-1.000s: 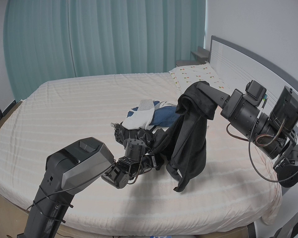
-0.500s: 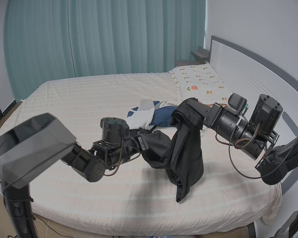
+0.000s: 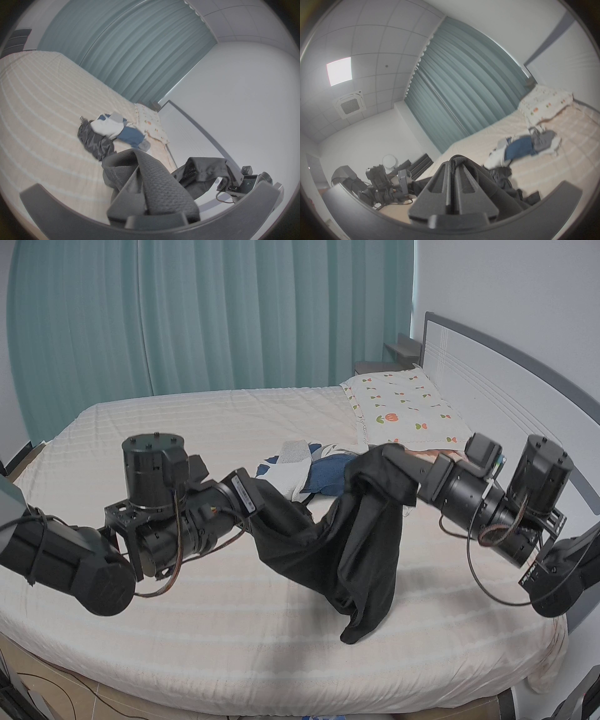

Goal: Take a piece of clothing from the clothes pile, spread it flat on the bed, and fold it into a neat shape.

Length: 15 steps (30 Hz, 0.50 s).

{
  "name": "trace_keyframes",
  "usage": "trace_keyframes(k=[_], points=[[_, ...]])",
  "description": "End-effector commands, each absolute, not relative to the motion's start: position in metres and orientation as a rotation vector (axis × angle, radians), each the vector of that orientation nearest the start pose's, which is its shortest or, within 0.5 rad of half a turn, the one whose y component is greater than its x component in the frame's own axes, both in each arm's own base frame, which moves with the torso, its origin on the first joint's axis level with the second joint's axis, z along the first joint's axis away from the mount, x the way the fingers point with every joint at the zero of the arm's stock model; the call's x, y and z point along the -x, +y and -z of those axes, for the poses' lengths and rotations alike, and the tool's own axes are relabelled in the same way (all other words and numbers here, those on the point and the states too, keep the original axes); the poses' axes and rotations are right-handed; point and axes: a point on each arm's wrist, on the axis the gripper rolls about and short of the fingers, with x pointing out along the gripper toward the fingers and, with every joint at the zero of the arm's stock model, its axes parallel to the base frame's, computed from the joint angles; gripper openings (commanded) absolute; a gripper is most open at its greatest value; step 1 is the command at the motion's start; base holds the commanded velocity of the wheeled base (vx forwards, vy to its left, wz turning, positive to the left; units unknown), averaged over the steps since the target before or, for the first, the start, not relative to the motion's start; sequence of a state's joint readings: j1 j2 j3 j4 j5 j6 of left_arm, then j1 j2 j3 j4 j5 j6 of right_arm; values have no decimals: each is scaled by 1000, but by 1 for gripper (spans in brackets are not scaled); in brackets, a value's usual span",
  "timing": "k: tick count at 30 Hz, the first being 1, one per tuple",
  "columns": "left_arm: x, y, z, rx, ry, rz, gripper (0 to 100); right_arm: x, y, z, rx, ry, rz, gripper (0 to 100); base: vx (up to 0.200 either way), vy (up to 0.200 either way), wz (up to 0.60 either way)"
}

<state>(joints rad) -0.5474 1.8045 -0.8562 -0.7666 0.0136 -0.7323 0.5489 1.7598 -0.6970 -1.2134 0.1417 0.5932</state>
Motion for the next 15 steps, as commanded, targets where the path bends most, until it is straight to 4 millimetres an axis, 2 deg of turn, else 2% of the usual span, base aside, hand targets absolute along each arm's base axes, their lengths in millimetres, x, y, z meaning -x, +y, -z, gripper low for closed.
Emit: trace_keyframes(k=[1,5,9,15], points=[[-268,-169,-133,628,504,402,0,-245,154,-154,-630,249,-695,0,0,0,0],[-254,-170,-117,637,578,416,0,-244,144,-141,-668,311,-645,0,0,0,0],[-250,-172,-116,722,596,431,0,-249,137,-128,-707,369,-609,0,0,0,0],[-246,-174,-106,765,667,483,0,-252,141,-106,-763,436,-591,0,0,0,0]])
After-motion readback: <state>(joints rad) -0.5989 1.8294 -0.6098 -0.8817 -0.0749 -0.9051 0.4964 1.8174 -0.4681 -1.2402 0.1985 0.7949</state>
